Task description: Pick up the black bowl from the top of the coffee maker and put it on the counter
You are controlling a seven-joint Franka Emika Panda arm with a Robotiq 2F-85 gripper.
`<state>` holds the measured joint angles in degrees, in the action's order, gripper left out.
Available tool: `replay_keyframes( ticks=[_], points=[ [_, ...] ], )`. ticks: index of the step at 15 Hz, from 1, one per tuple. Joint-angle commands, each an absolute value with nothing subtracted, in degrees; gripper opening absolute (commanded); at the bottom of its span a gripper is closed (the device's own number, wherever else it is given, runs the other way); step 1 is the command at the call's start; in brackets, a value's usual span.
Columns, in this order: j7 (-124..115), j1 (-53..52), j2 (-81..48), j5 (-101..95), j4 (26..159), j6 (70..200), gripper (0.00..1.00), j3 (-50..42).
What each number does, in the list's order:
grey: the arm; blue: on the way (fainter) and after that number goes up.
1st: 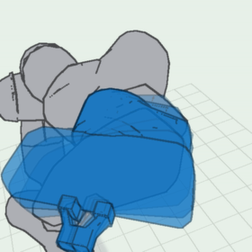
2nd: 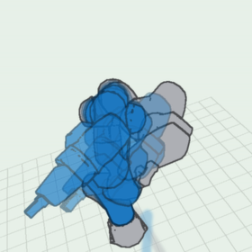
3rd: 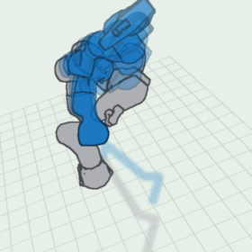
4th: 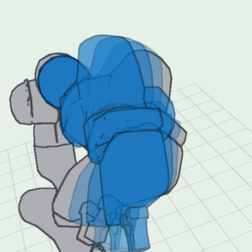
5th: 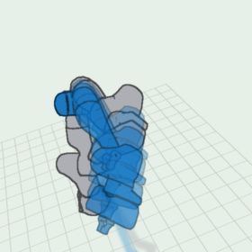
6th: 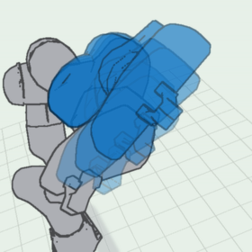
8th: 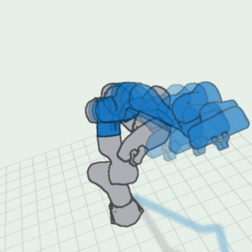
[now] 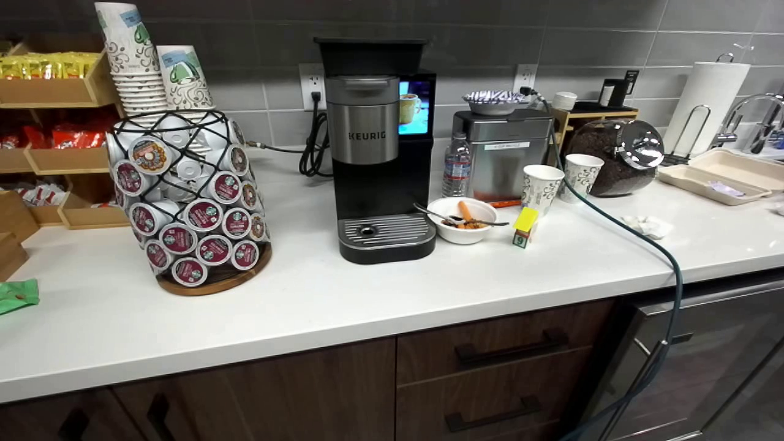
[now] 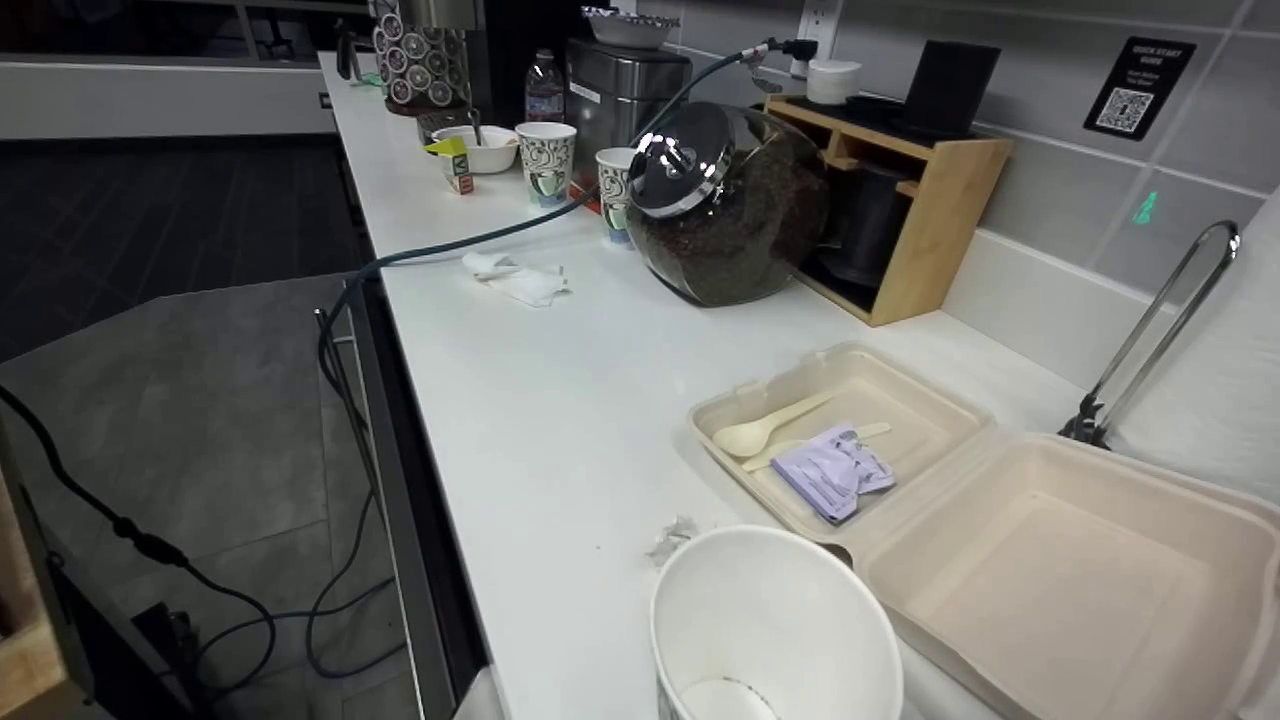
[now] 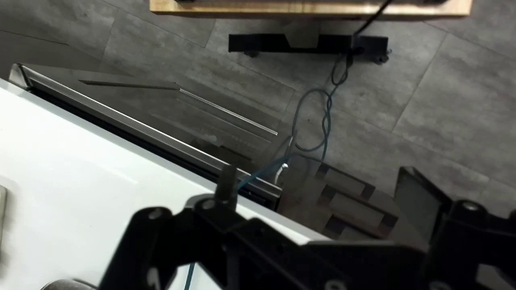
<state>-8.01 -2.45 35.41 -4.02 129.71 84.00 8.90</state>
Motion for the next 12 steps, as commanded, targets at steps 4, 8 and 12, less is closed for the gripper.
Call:
replay_keyframes(
  ticks=[4,8,12],
  points=[
    [-29.5,-0.9,14.5,1.4,110.5,96.4,1.0,12.2],
    [-43.0,-2.9,3.2,0.9,97.5,104.5,1.0,13.9],
    [-40.7,-4.9,4.2,0.2,99.3,105.4,1.0,12.0]
  ],
)
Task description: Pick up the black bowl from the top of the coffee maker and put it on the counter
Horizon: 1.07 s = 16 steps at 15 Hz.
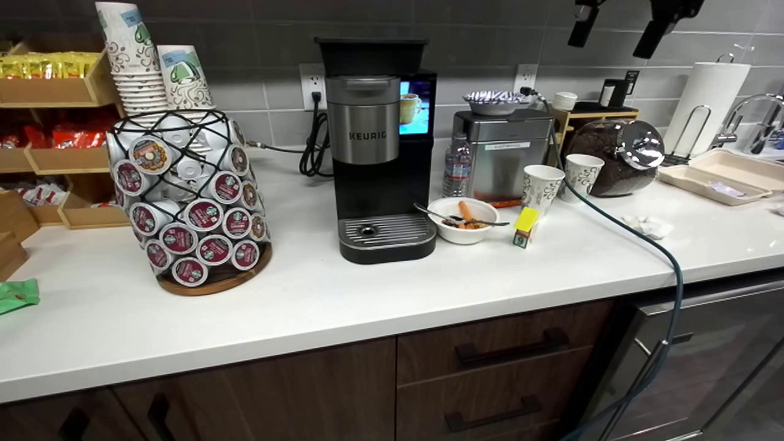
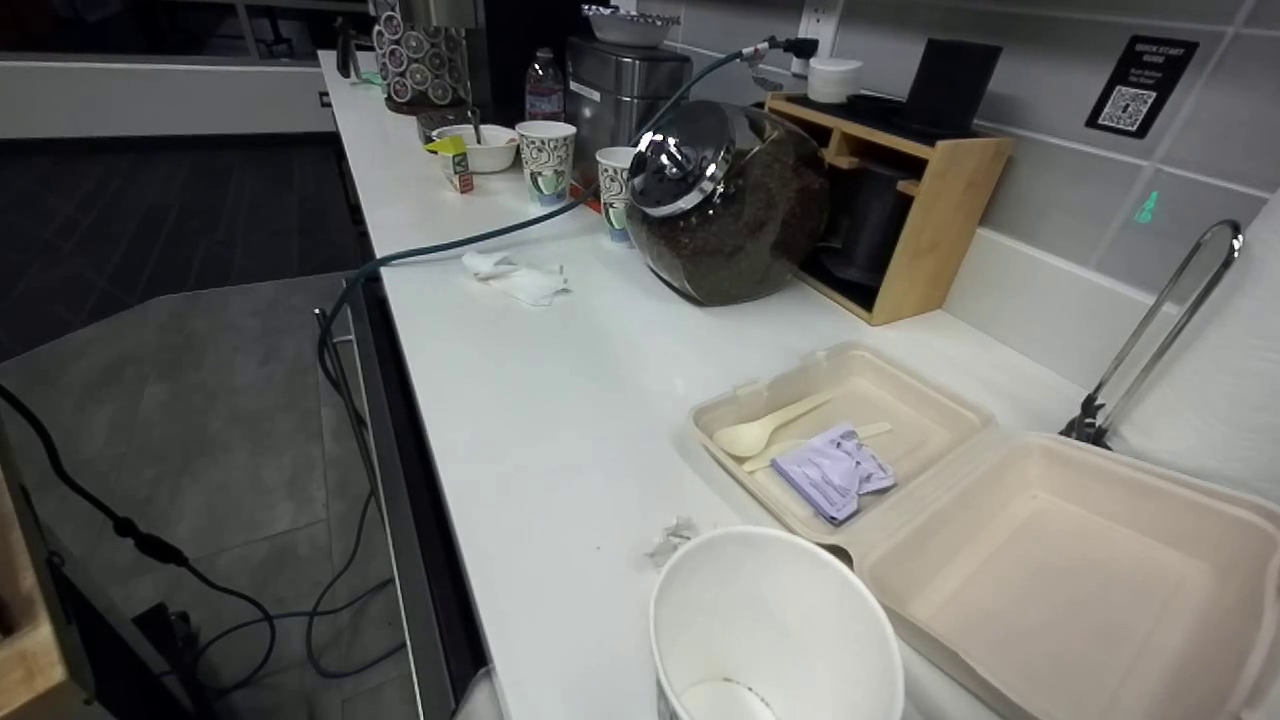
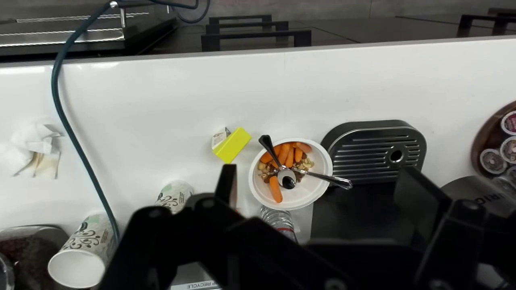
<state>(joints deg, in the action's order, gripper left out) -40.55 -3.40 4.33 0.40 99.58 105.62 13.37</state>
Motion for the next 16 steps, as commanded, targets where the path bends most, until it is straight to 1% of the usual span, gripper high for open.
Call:
replay_keyframes(
  ticks=[1,3,7,12,16],
  points=[
    [-40.6,-4.9,4.3,0.2,99.6,105.4,1.0,11.8],
    [-43.1,-5.0,4.1,2.3,99.7,106.7,1.0,11.6],
    [-55.4,-6.8,-1.9,2.8,97.0,120.3,1.0,12.6],
    [-66.3,-10.9,-9.3,-7.2,93.9,142.8,1.0,11.3],
    [-74.9,-15.0,-14.8,-17.2,89.1,150.2,1.0,7.1]
  ],
)
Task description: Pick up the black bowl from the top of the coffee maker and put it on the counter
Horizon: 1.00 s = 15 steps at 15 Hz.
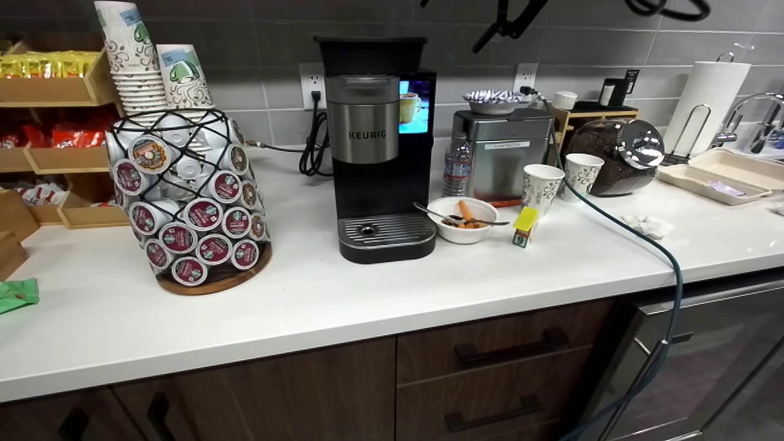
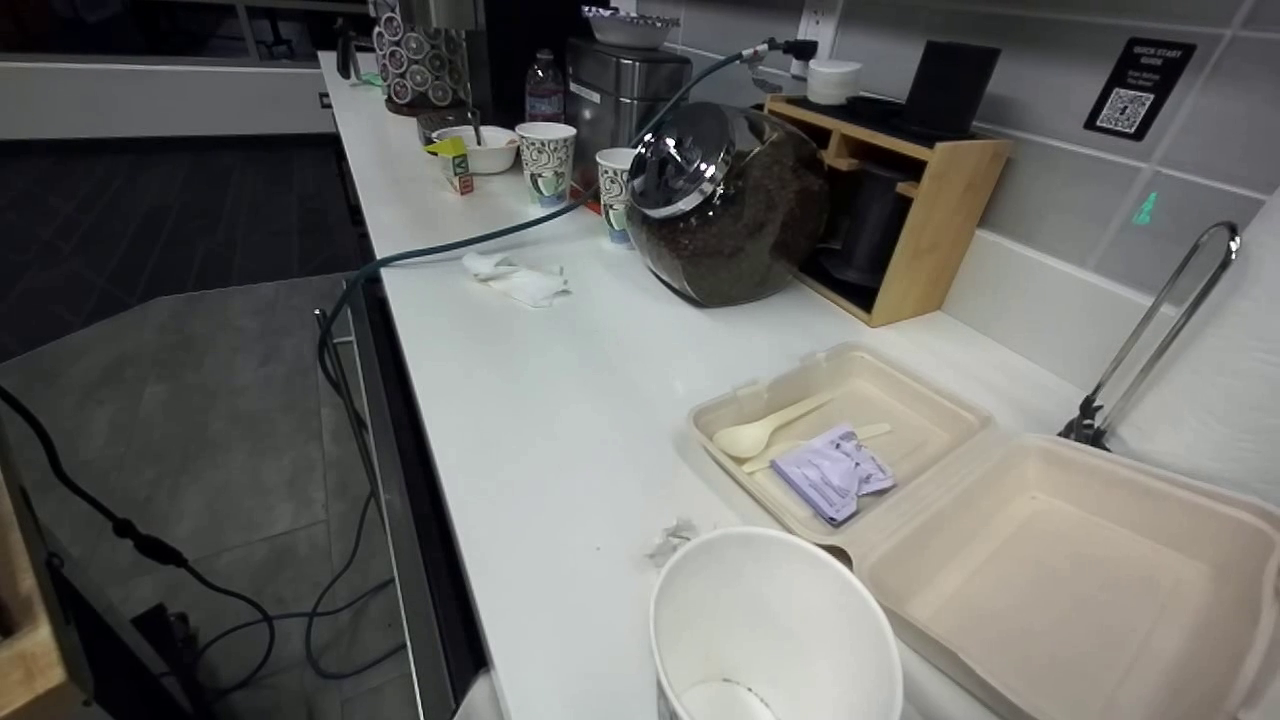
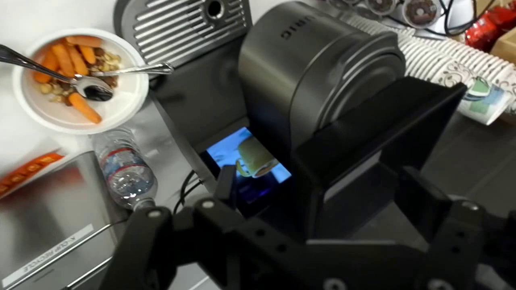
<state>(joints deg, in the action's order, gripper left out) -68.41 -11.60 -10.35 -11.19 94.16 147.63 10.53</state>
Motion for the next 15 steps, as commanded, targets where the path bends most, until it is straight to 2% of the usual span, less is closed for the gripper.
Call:
replay_keyframes(
  ticks=[1,9,10,11,12,15],
  points=[
    [-76.4,-16.0,-16.2,-19.1,87.4,150.4,1.0,5.9],
    [-62.1,-19.3,-24.0,-21.8,74.8,139.0,1.0,2.4],
    [-61.4,-19.8,-24.8,-22.4,73.8,138.4,0.94,2.0],
    [-61.5,-20.4,-25.6,-23.4,72.6,138.9,0.77,1.2],
    [-61.5,-20.8,-26.4,-23.8,71.6,139.3,0.66,0.6],
    [-61.2,-21.8,-28.1,-24.1,69.4,138.7,0.42,-0.7]
  ],
)
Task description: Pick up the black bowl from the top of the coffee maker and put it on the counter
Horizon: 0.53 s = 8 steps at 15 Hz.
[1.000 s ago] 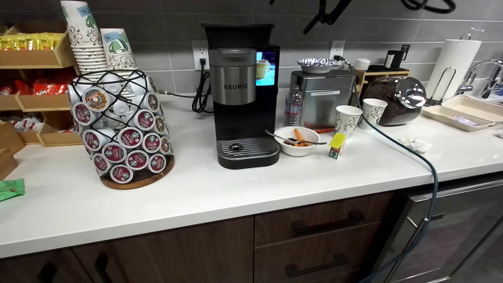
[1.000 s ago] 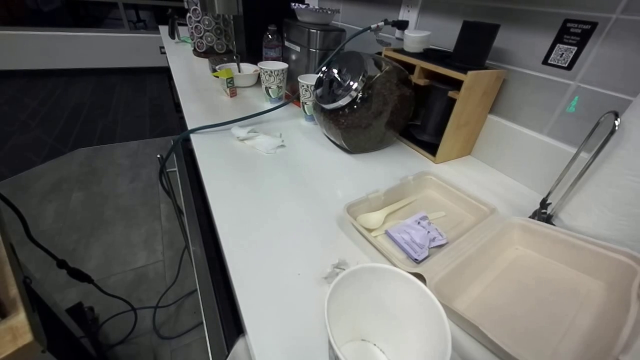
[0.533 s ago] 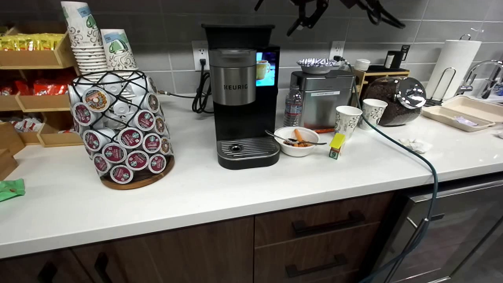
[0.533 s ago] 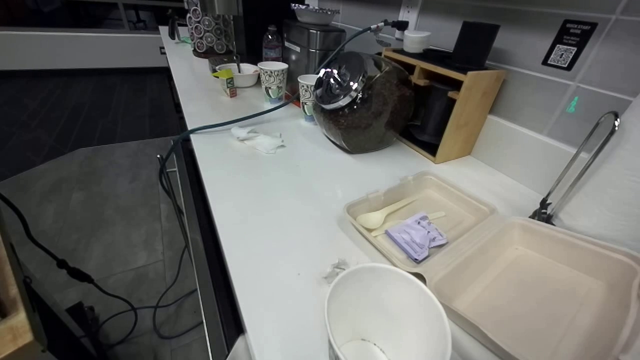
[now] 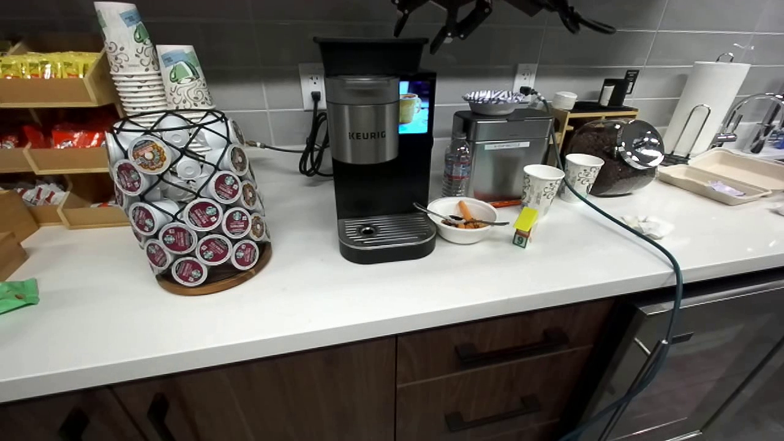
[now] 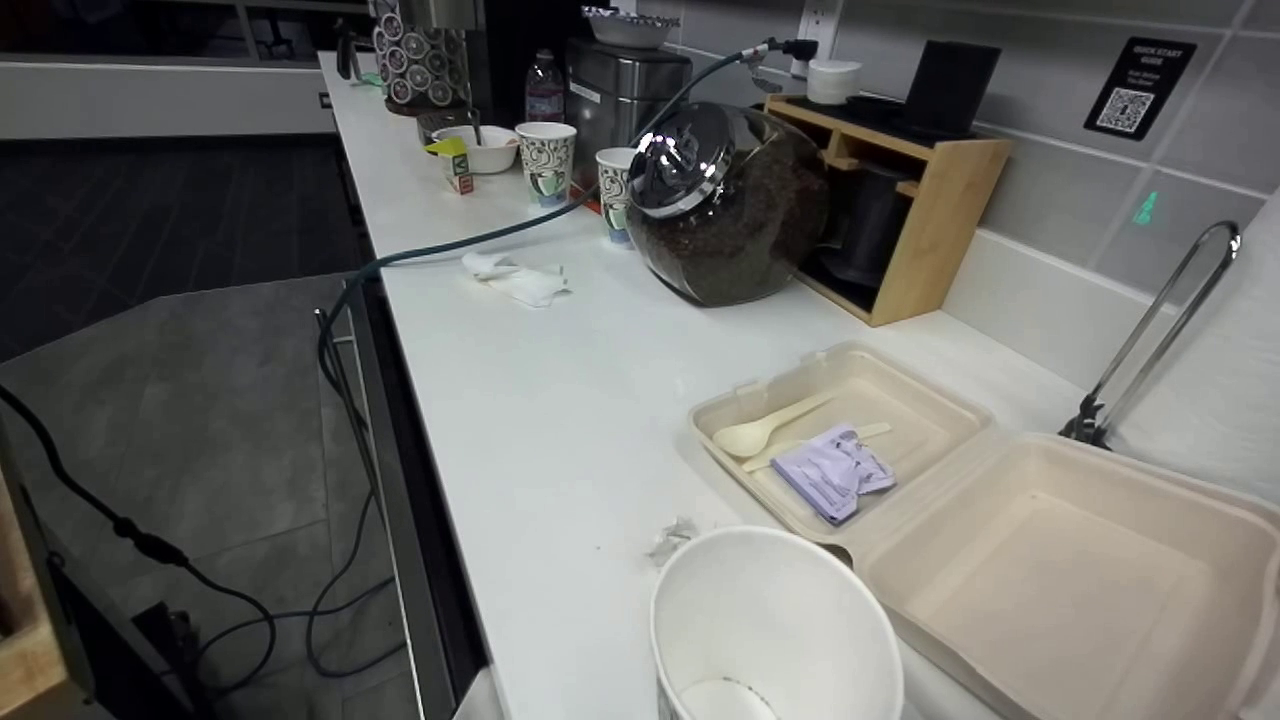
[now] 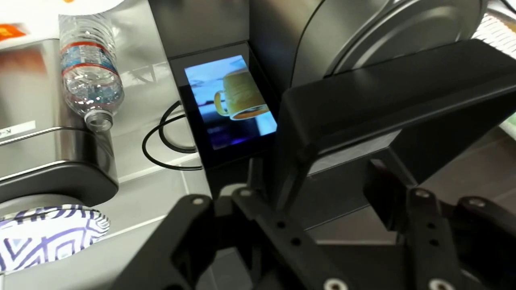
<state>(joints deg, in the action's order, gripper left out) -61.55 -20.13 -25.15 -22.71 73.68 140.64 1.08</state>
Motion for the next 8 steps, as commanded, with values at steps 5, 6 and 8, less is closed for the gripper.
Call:
replay_keyframes(
  ticks=[5,6,8],
  points=[
    [-61.3,-21.8,-28.9,-25.8,68.3,137.2,0.05,-0.9],
    [-61.3,-21.9,-28.7,-26.3,68.3,136.7,0.0,-1.1],
    [-59.7,-21.9,-25.9,-26.1,70.5,135.2,0.0,-0.5]
  ],
)
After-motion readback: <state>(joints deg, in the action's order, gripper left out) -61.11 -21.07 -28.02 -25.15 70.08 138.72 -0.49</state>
